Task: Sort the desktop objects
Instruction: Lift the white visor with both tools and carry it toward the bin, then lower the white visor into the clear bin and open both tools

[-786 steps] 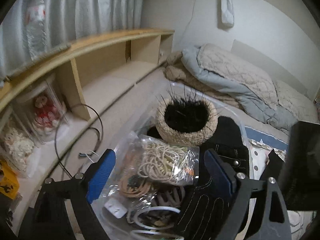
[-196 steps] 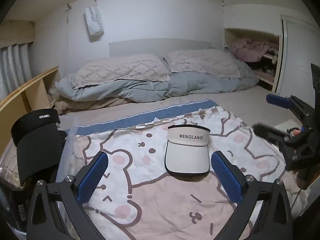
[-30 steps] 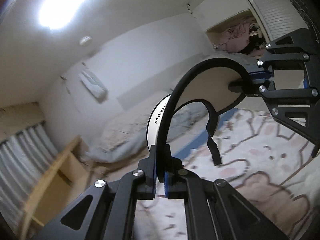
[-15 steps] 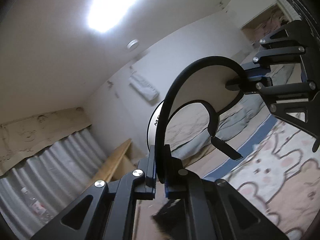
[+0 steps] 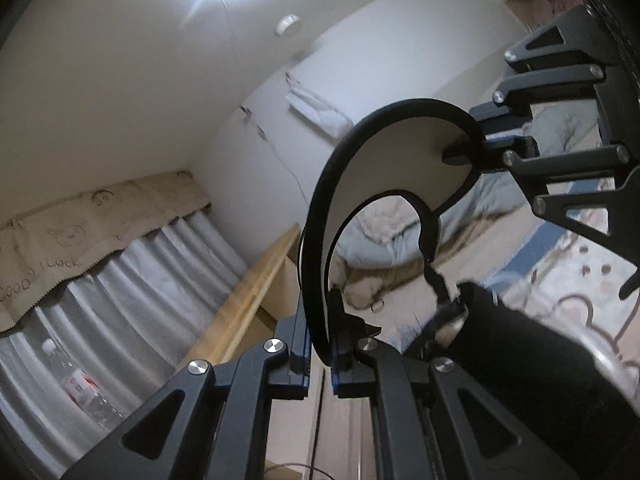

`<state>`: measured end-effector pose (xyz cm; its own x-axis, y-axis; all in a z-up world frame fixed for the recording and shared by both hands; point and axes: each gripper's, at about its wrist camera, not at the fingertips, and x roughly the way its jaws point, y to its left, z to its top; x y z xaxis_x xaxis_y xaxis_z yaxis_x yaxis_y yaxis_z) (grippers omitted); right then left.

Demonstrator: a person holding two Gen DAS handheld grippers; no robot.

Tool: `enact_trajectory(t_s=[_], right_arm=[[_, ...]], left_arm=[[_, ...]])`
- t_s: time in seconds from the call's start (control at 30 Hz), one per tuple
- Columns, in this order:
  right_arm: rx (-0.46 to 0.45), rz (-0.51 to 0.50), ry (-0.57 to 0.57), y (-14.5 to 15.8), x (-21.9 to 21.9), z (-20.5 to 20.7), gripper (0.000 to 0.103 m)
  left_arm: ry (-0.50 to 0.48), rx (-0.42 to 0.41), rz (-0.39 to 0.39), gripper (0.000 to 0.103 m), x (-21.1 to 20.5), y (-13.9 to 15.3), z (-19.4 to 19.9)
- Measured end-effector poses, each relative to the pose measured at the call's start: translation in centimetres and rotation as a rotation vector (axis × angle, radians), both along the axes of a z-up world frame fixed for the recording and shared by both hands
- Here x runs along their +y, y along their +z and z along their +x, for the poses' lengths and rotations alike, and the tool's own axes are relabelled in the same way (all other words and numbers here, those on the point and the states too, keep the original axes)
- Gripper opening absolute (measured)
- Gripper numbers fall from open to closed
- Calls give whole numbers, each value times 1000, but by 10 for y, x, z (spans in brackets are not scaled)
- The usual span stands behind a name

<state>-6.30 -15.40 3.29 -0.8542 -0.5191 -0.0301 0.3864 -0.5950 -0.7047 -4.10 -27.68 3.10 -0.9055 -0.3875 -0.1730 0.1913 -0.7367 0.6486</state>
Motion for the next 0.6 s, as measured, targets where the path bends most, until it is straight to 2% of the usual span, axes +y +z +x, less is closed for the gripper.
enact_trajectory(t_s=[0.13,0.4,0.47,0.6], right_arm=[[-33,40,13,-24,-5,-1,9],[-100,110,47,-51,7,14,8],[-116,127,57,-56,12,20,7],[-112,175,63,-69,16,29,7]], left_arm=[[-7,-73,2,8,-4,-24,3],[-32,-186,92,12,2,-48,17],[-72,-215,112,17,12,-57,24],[-82,-277,91,23,23,-73,26]])
